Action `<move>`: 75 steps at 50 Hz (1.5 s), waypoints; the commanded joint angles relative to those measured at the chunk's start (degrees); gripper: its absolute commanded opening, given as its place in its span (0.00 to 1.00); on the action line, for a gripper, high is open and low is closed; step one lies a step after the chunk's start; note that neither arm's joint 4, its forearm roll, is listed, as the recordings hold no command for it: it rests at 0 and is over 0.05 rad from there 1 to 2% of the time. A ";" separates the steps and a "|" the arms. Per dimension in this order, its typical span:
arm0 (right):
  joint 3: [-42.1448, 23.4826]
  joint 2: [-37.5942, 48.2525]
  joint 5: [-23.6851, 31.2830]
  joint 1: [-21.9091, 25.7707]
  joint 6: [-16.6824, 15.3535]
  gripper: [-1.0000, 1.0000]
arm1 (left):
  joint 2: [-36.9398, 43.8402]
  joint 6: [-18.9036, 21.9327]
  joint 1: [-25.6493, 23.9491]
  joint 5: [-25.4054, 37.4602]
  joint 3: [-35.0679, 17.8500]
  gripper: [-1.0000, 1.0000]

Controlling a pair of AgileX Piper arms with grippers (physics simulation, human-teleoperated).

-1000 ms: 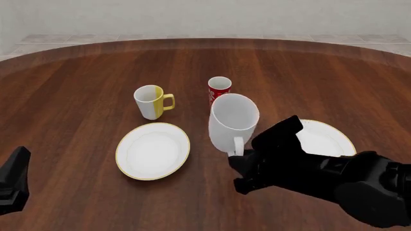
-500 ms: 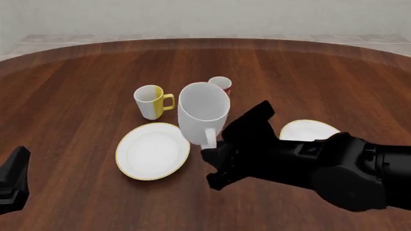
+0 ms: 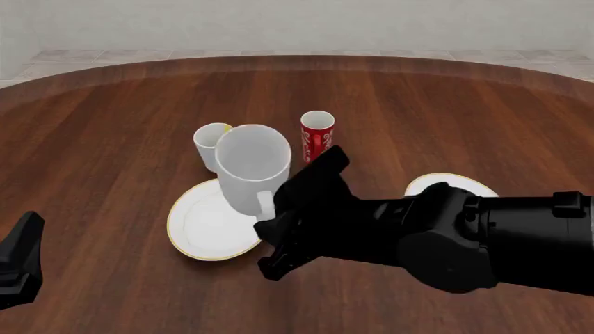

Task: Put the white mug on the left plate.

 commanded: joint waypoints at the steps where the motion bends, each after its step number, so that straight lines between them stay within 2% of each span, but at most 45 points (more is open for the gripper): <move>1: -3.41 2.85 0.59 1.69 0.35 0.00 | 0.57 -0.19 -0.14 -0.56 0.23 1.00; 13: -6.02 5.23 1.32 2.10 0.32 0.00 | 1.48 -0.43 -0.10 -1.46 0.29 1.00; 31: -8.94 9.70 1.00 -0.75 -0.12 0.00 | 2.53 -0.42 0.33 -2.56 0.45 1.00; 45: -10.35 11.34 1.33 0.71 0.57 0.00 | 0.40 -0.55 0.35 -0.63 0.23 1.00; 75: -13.58 17.15 1.01 0.74 0.19 0.00 | 2.30 -0.85 0.49 -2.32 0.37 1.00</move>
